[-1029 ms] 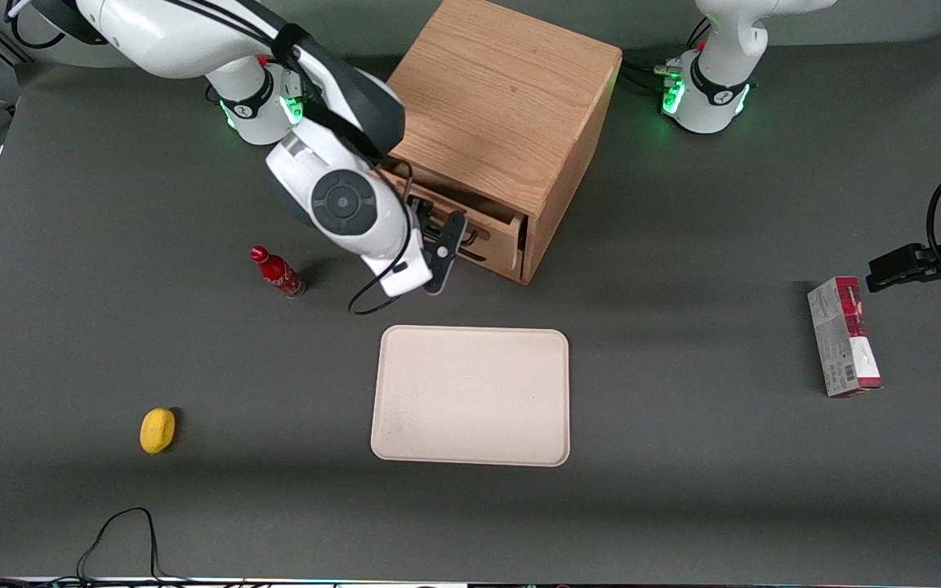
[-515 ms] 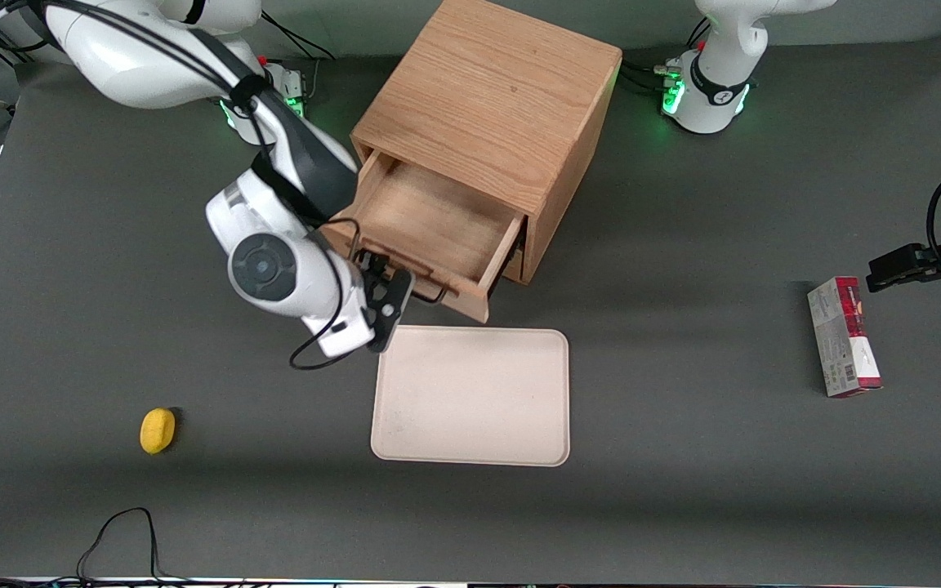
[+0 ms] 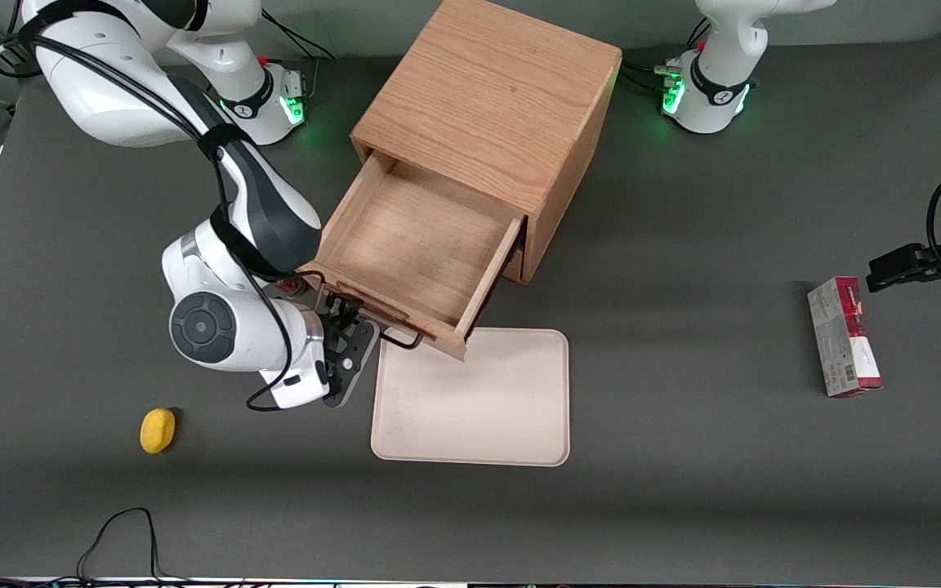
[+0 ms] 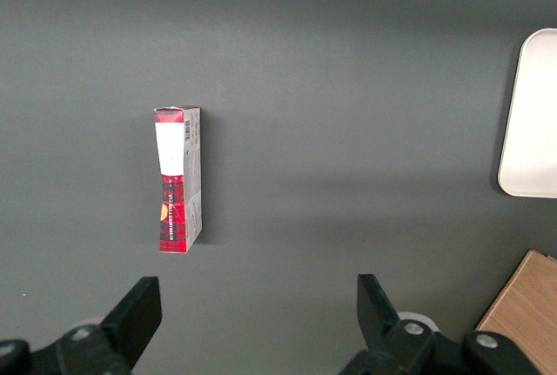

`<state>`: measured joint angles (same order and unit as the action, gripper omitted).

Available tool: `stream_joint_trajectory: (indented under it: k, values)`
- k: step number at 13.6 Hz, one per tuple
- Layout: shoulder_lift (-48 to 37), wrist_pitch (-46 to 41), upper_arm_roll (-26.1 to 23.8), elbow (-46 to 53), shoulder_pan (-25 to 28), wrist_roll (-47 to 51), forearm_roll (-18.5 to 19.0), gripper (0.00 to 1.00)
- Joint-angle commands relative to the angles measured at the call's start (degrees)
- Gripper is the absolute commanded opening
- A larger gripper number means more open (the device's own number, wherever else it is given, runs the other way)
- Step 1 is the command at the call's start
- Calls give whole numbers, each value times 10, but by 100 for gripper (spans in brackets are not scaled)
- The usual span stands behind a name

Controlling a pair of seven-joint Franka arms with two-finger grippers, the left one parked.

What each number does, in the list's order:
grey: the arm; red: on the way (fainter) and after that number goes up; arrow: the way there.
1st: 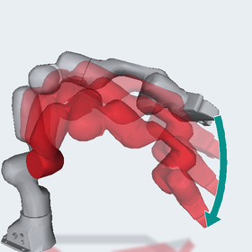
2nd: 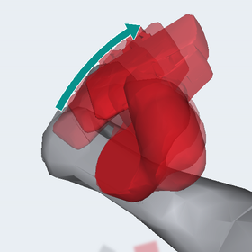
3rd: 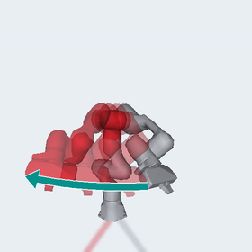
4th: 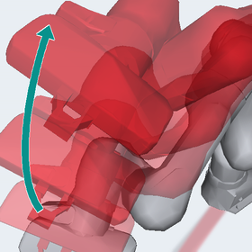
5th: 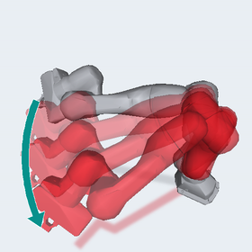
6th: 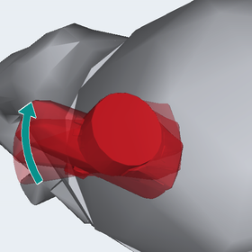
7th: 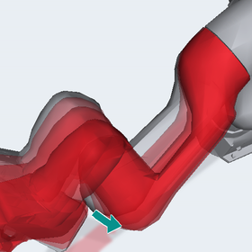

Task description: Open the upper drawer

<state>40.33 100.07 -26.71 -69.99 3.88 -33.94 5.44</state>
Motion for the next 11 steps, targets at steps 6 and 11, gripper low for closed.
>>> stream_joint_trajectory:
  k: [6, 11]
  values:
    - [-41, -82, 3, 35, 9, -4, 3, 100]
    - [-171, -113, 128, 13, 9, 60, -98, 100]
